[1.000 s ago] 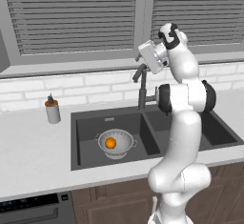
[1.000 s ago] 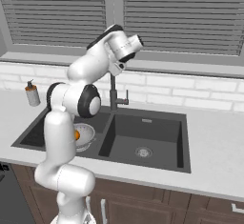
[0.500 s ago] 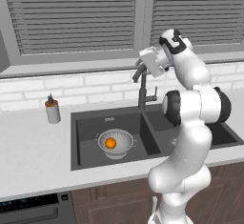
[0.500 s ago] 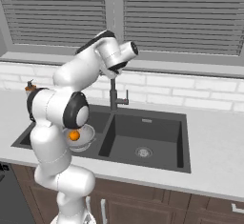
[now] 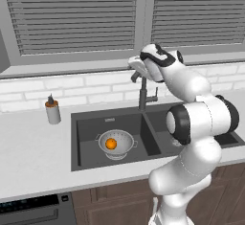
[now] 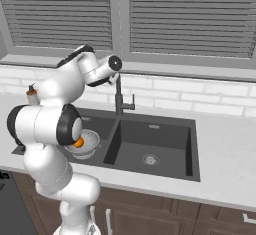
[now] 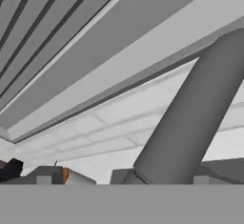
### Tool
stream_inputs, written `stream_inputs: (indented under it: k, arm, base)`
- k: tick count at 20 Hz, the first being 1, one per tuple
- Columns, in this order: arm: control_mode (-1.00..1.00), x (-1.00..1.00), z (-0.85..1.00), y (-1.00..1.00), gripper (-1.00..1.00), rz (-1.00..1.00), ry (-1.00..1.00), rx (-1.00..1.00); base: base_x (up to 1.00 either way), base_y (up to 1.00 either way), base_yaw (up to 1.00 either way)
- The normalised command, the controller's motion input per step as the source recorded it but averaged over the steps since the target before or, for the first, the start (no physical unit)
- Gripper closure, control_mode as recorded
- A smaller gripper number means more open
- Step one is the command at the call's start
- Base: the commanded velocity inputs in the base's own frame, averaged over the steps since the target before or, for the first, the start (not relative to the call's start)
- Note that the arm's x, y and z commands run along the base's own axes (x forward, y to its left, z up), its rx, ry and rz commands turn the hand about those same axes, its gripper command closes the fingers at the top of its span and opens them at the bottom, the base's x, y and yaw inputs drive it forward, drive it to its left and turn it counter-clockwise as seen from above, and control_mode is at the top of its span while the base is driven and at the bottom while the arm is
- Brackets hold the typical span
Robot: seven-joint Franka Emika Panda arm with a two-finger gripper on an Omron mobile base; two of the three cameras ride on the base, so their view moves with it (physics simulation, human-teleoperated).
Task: Put the colander in the sink, put the orange in the colander, and turn on the sink faucet and pour water over the colander.
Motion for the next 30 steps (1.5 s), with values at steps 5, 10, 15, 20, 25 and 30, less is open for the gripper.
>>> stream_inputs:
  k: [5,10,15,20,25,30]
  arm:
    - [-1.0,0.06,-0.08,0.29,-1.0,-0.33,-0.13,-0.03]
    - [-1.0,-0.16,0.0,0.02,-1.0,-0.21,-0.05,0.0]
    - [-1.0,-0.63,0.18,-0.26,-1.0,-0.05,-0.06,0.1]
    - [-1.0,-0.59,0.59,-0.22,-1.0,-0.01,-0.13,0.12]
    - [-1.0,-0.61,0.24,-0.23,-1.0,0.0,-0.03,0.03]
    - [-1.0,-0.69,0.0,-0.52,-1.0,0.0,-0.01,0.0]
  base:
    - [0.0,0.0,0.0]
    - [0.0,0.0,0.0]
    - [0.0,0.0,0.0]
    - [0.0,0.0,0.0]
    - [0.0,0.0,0.0]
    - [0.0,0.0,0.0]
